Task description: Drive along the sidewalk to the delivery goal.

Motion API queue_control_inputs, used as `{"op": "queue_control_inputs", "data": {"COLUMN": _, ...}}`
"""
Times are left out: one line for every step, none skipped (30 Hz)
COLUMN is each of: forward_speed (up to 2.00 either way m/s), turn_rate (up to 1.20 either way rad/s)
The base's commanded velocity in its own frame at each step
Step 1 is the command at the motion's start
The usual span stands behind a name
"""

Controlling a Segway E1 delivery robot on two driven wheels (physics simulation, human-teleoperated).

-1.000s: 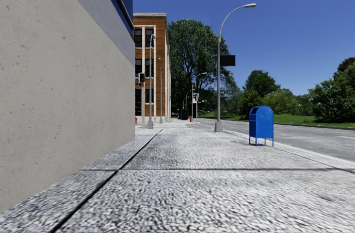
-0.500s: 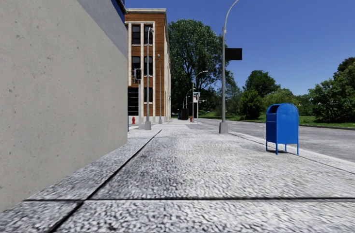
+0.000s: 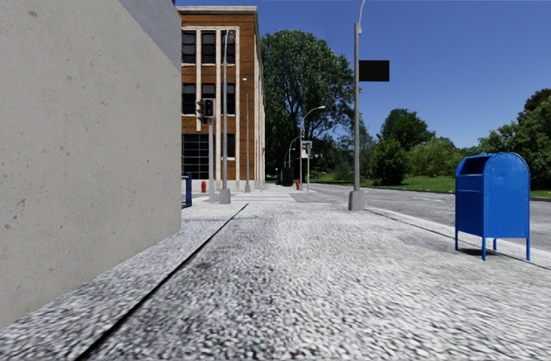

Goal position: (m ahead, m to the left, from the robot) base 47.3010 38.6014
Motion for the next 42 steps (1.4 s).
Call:
{"op": "queue_control_inputs", "data": {"forward_speed": 2.0, "turn_rate": 0.0}}
{"op": "queue_control_inputs", "data": {"forward_speed": 2.0, "turn_rate": 0.0}}
{"op": "queue_control_inputs", "data": {"forward_speed": 2.0, "turn_rate": 0.0}}
{"op": "queue_control_inputs", "data": {"forward_speed": 2.0, "turn_rate": 0.0}}
{"op": "queue_control_inputs", "data": {"forward_speed": 2.0, "turn_rate": 0.0}}
{"op": "queue_control_inputs", "data": {"forward_speed": 2.0, "turn_rate": 0.0}}
{"op": "queue_control_inputs", "data": {"forward_speed": 2.0, "turn_rate": 0.0}}
{"op": "queue_control_inputs", "data": {"forward_speed": 2.0, "turn_rate": 0.0}}
{"op": "queue_control_inputs", "data": {"forward_speed": 2.0, "turn_rate": 0.0}}
{"op": "queue_control_inputs", "data": {"forward_speed": 2.0, "turn_rate": 0.0}}
{"op": "queue_control_inputs", "data": {"forward_speed": 2.0, "turn_rate": 0.0}}
{"op": "queue_control_inputs", "data": {"forward_speed": 2.0, "turn_rate": 0.0}}
{"op": "queue_control_inputs", "data": {"forward_speed": 2.0, "turn_rate": 0.0}}
{"op": "queue_control_inputs", "data": {"forward_speed": 2.0, "turn_rate": 0.0}}
{"op": "queue_control_inputs", "data": {"forward_speed": 2.0, "turn_rate": 0.0}}
{"op": "queue_control_inputs", "data": {"forward_speed": 2.0, "turn_rate": 0.0}}
{"op": "queue_control_inputs", "data": {"forward_speed": 2.0, "turn_rate": 0.0}}
{"op": "queue_control_inputs", "data": {"forward_speed": 2.0, "turn_rate": 0.0}}
{"op": "queue_control_inputs", "data": {"forward_speed": 2.0, "turn_rate": 0.0}}
{"op": "queue_control_inputs", "data": {"forward_speed": 2.0, "turn_rate": 0.0}}
{"op": "queue_control_inputs", "data": {"forward_speed": 2.0, "turn_rate": 0.0}}
{"op": "queue_control_inputs", "data": {"forward_speed": 2.0, "turn_rate": 0.0}}
{"op": "queue_control_inputs", "data": {"forward_speed": 2.0, "turn_rate": 0.0}}
{"op": "queue_control_inputs", "data": {"forward_speed": 2.0, "turn_rate": 0.0}}
{"op": "queue_control_inputs", "data": {"forward_speed": 2.0, "turn_rate": 0.0}}
{"op": "queue_control_inputs", "data": {"forward_speed": 2.0, "turn_rate": 0.0}}
{"op": "queue_control_inputs", "data": {"forward_speed": 2.0, "turn_rate": 0.0}}
{"op": "queue_control_inputs", "data": {"forward_speed": 2.0, "turn_rate": 0.0}}
{"op": "queue_control_inputs", "data": {"forward_speed": 2.0, "turn_rate": 0.0}}
{"op": "queue_control_inputs", "data": {"forward_speed": 2.0, "turn_rate": 0.0}}
{"op": "queue_control_inputs", "data": {"forward_speed": 2.0, "turn_rate": 0.0}}
{"op": "queue_control_inputs", "data": {"forward_speed": 2.0, "turn_rate": 0.0}}
{"op": "queue_control_inputs", "data": {"forward_speed": 2.0, "turn_rate": 0.0}}
{"op": "queue_control_inputs", "data": {"forward_speed": 2.0, "turn_rate": 0.0}}
{"op": "queue_control_inputs", "data": {"forward_speed": 2.0, "turn_rate": 0.0}}
{"op": "queue_control_inputs", "data": {"forward_speed": 2.0, "turn_rate": 0.0}}
{"op": "queue_control_inputs", "data": {"forward_speed": 2.0, "turn_rate": 0.0}}
{"op": "queue_control_inputs", "data": {"forward_speed": 2.0, "turn_rate": 0.0}}
{"op": "queue_control_inputs", "data": {"forward_speed": 2.0, "turn_rate": 0.0}}
{"op": "queue_control_inputs", "data": {"forward_speed": 2.0, "turn_rate": 0.0}}
{"op": "queue_control_inputs", "data": {"forward_speed": 2.0, "turn_rate": 0.0}}
{"op": "queue_control_inputs", "data": {"forward_speed": 2.0, "turn_rate": 0.0}}
